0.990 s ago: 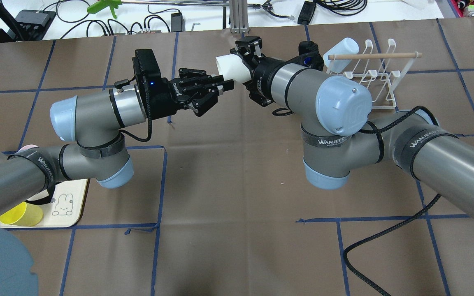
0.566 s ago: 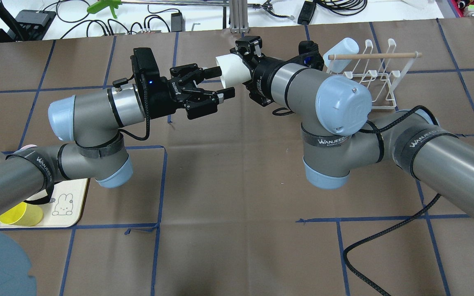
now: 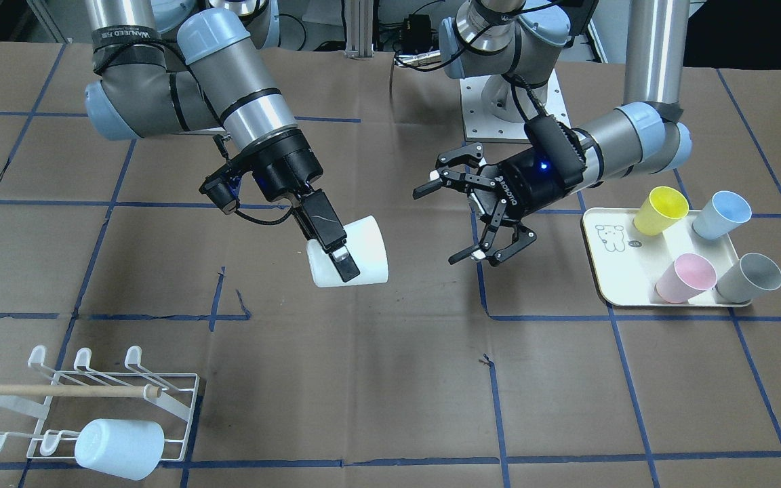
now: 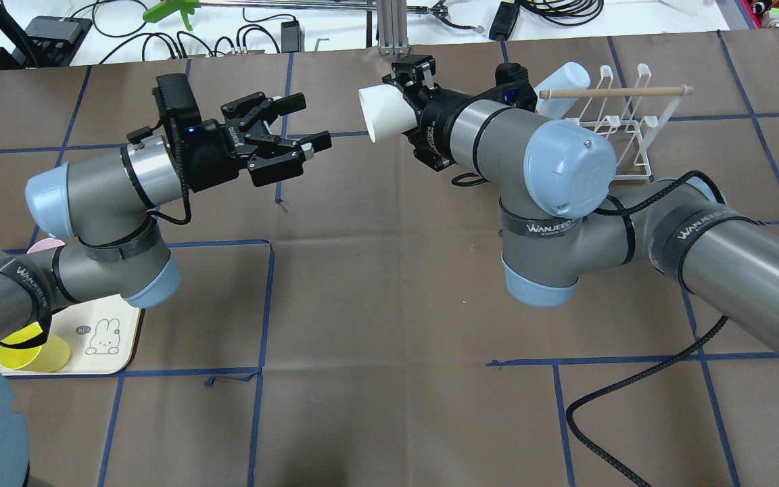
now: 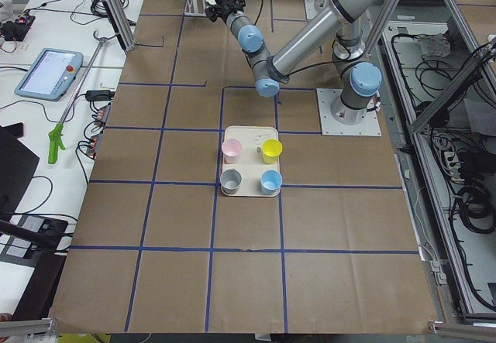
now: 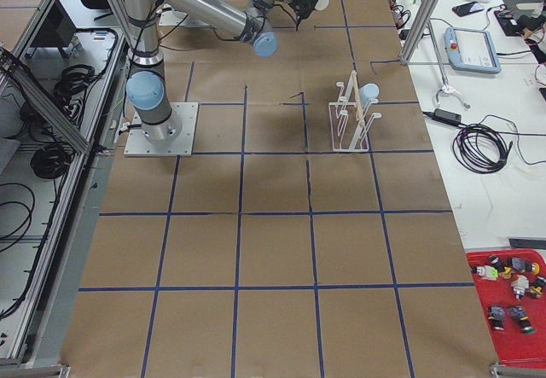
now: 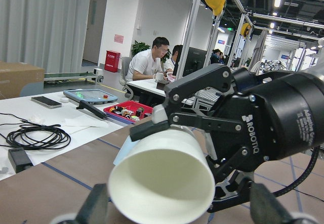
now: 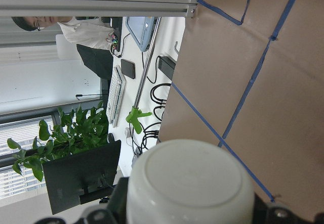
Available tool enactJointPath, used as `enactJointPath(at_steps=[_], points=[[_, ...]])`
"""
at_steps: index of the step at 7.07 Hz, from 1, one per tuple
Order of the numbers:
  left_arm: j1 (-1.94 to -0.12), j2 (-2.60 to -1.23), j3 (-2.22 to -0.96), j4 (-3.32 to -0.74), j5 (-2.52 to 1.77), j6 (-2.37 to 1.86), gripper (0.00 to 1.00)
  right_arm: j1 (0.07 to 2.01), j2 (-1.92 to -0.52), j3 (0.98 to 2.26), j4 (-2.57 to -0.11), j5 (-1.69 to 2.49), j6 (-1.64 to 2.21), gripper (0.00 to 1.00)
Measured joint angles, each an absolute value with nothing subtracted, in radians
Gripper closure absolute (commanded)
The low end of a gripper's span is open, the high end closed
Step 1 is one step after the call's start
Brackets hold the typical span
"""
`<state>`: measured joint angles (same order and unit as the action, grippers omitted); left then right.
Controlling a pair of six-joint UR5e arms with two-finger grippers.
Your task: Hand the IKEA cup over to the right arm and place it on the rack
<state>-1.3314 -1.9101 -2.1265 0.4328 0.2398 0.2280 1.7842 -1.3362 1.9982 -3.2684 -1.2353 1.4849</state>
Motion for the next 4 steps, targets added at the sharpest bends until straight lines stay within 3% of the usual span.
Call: enactJointPath(at_steps=[2,4], points=[[-1.289,-1.918,-2.115,0.425,0.260,0.227,0.02,1.698,-1.337,1.998,-3.274,-1.228,1.376,0.90],[-1.291,-1.925,-2.054,0.363,0.404,0.221,0.02,1.568,-1.339,2.003,-3.280,-1.209,1.014,0.91]])
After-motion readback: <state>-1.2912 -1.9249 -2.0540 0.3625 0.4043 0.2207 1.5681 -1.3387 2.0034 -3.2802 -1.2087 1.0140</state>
